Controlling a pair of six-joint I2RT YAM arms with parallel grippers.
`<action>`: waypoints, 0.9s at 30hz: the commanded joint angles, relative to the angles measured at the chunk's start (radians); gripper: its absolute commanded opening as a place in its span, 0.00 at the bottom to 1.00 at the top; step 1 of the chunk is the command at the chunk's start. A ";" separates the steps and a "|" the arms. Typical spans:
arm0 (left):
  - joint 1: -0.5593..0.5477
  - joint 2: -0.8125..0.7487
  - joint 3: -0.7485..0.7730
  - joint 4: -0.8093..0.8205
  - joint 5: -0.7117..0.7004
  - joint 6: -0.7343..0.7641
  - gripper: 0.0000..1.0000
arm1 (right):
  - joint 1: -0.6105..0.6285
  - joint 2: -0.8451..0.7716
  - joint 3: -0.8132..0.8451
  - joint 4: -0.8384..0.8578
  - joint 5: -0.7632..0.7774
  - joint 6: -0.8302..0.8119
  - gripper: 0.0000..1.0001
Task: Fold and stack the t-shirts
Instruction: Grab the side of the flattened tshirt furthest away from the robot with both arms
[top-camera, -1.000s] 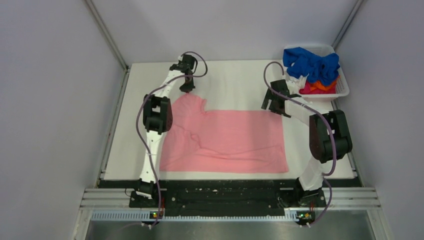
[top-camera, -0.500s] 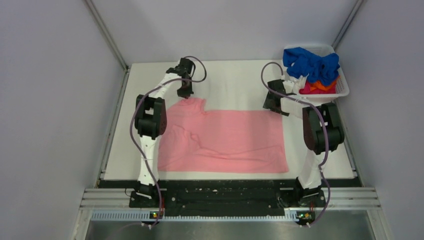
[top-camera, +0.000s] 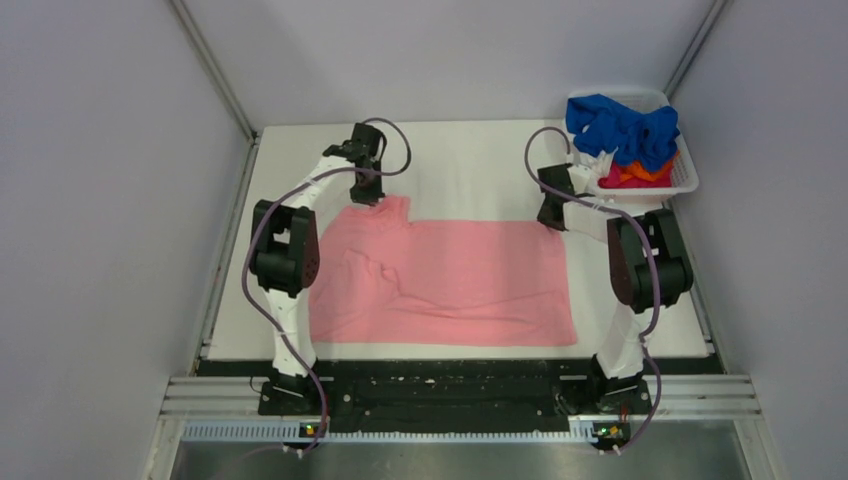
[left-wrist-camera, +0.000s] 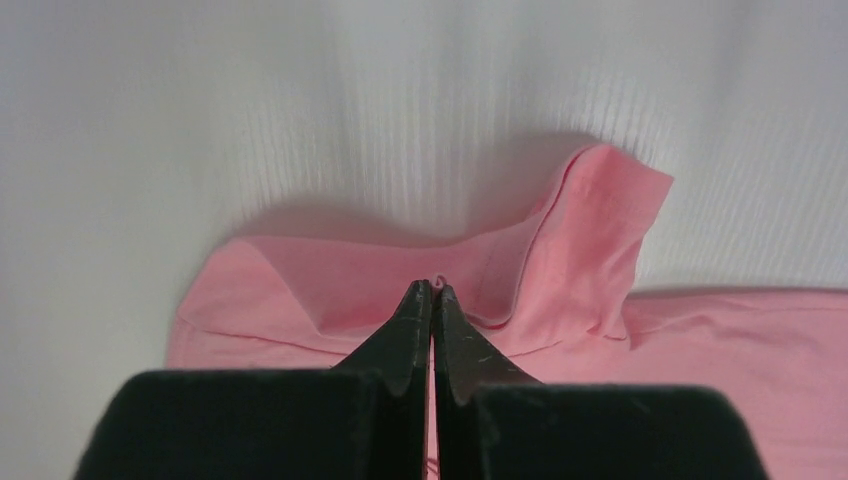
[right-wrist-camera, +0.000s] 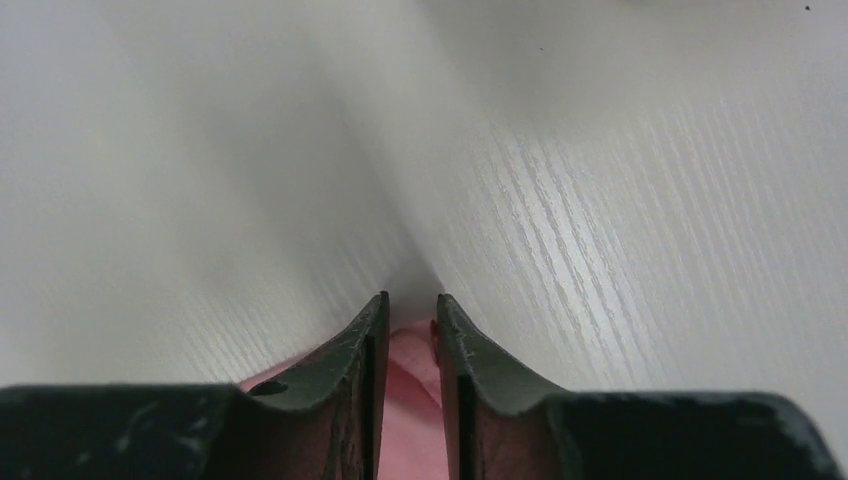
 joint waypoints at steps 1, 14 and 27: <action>-0.003 -0.093 -0.052 0.048 0.007 -0.006 0.00 | -0.007 -0.053 -0.044 0.015 -0.026 0.014 0.19; -0.006 -0.164 -0.082 0.046 0.009 0.015 0.00 | 0.009 -0.121 -0.025 0.022 -0.005 -0.042 0.00; -0.034 -0.448 -0.416 0.155 -0.027 -0.048 0.00 | 0.108 -0.337 -0.177 -0.032 0.055 -0.068 0.00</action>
